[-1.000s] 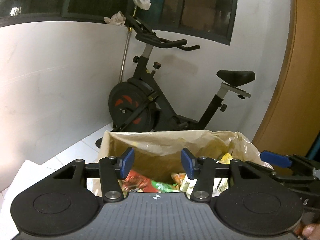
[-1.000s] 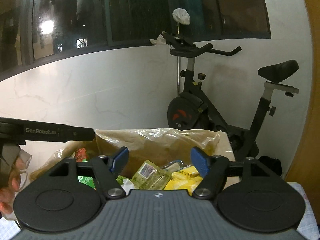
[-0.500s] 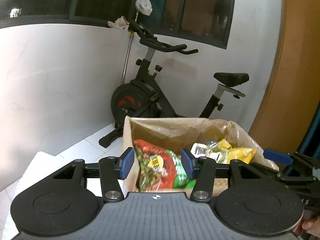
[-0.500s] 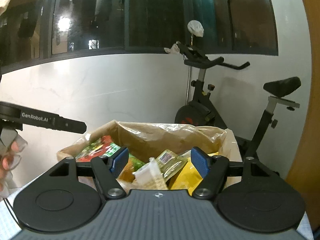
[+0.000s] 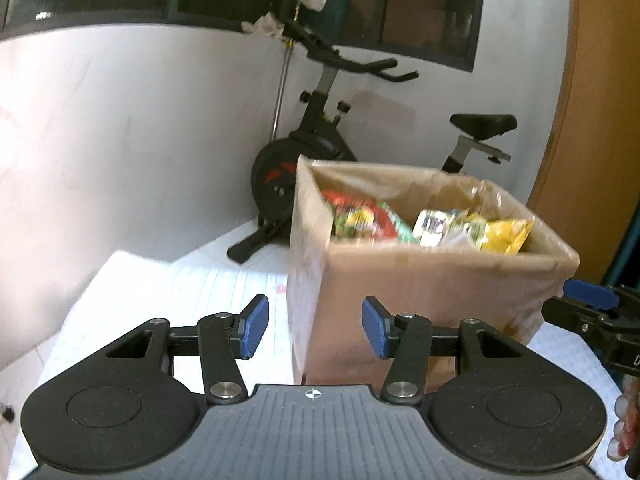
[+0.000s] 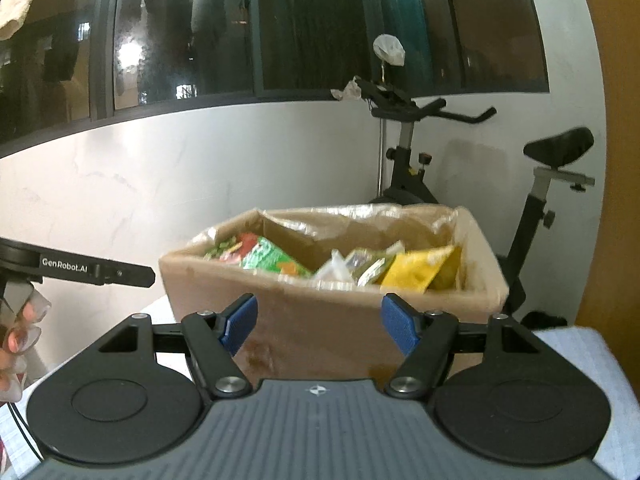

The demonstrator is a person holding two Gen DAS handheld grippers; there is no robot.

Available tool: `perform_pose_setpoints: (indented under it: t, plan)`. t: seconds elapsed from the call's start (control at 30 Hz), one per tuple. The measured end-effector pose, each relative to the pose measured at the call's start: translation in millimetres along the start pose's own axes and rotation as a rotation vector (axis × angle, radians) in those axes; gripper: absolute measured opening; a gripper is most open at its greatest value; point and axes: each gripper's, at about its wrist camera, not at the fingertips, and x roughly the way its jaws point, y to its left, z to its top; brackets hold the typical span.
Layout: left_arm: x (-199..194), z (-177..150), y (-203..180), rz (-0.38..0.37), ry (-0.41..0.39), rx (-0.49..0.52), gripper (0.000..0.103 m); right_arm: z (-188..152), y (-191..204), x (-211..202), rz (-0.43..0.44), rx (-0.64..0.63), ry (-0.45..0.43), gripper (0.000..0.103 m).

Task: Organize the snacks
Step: 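Lower both tools to the red packets on the sheet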

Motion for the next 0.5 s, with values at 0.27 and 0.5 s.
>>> perform_pose_setpoints:
  t: [0.27,0.5]
  plan:
    - [4,-34,4,0.023,0.056,0.010,0.054,-45,10,-1,0.006,-0.016,0.095,0.072]
    - [5,-64,8,0.042,0.104,0.022,0.054,-82,13,3,0.024,-0.020,0.184,0.072]
